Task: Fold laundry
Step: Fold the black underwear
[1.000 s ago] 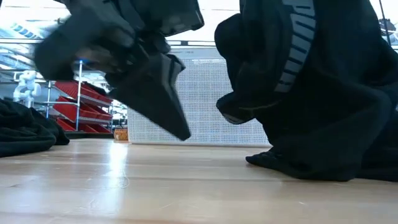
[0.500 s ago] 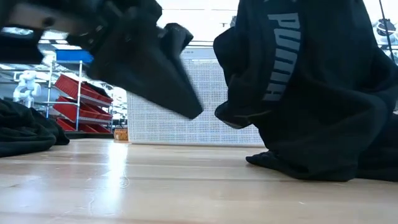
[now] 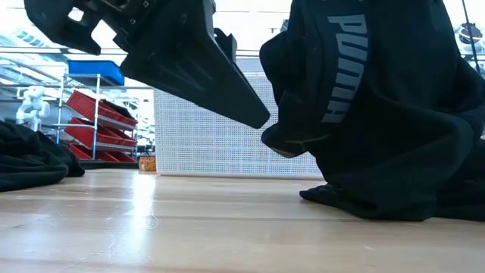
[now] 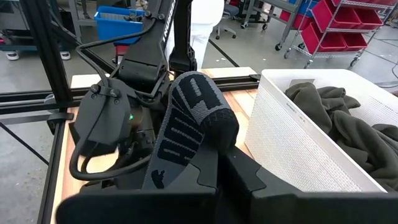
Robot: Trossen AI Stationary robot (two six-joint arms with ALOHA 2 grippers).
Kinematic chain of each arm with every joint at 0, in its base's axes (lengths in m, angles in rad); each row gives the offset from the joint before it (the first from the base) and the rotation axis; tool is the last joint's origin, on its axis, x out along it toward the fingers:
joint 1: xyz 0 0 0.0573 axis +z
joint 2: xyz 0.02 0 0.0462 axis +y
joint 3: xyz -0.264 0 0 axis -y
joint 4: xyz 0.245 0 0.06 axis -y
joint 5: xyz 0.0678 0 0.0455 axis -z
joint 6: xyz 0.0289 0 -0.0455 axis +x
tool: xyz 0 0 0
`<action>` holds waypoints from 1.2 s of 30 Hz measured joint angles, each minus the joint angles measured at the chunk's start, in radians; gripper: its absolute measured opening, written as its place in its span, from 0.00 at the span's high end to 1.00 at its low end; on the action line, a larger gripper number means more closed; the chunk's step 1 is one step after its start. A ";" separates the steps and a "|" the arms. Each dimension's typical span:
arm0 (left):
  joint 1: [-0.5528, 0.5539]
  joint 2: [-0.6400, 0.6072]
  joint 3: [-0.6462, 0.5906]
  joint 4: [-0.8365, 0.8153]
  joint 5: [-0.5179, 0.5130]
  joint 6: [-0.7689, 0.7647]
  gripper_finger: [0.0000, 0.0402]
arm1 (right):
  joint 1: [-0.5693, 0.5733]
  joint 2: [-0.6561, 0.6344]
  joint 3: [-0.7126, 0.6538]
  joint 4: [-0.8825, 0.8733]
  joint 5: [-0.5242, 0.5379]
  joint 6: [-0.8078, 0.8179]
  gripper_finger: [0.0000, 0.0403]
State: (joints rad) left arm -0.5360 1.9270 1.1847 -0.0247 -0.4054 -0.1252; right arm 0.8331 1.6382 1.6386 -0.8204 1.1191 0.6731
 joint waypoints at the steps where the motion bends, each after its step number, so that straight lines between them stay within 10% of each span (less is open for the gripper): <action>1: -0.001 0.000 0.000 -0.003 -0.025 0.001 0.38 | 0.000 0.000 0.000 0.000 0.000 0.000 1.00; 36: 0.019 0.116 0.010 0.242 -0.153 0.104 0.27 | -0.002 0.000 0.000 0.000 -0.024 0.002 1.00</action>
State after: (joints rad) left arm -0.5171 2.0430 1.1942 0.2176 -0.5587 -0.0212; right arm 0.8310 1.6386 1.6382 -0.8207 1.0946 0.6752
